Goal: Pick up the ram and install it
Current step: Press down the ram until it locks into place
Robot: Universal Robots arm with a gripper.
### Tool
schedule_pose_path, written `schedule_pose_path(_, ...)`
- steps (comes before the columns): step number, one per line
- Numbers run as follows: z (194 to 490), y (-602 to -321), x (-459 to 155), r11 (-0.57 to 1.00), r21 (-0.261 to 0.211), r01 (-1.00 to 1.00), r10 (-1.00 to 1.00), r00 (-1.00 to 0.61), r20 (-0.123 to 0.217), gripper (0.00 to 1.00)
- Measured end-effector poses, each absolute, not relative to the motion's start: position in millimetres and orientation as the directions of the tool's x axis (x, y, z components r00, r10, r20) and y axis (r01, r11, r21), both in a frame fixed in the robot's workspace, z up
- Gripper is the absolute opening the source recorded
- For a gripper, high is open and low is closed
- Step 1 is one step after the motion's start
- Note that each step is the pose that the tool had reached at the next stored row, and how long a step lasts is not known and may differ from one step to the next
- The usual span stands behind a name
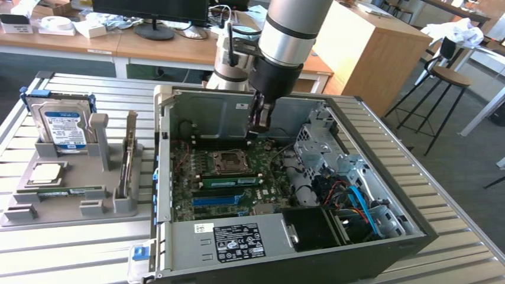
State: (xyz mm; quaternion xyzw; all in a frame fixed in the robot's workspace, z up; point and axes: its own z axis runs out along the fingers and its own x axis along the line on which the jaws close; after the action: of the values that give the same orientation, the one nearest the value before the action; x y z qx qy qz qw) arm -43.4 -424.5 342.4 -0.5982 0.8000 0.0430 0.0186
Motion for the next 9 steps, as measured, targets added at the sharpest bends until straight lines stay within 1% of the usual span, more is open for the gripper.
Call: schedule_pose_path(9, 341.9, -424.5, -43.4, 0.424, 0.046, -0.904, -0.901, -0.427, -0.081, 0.1)
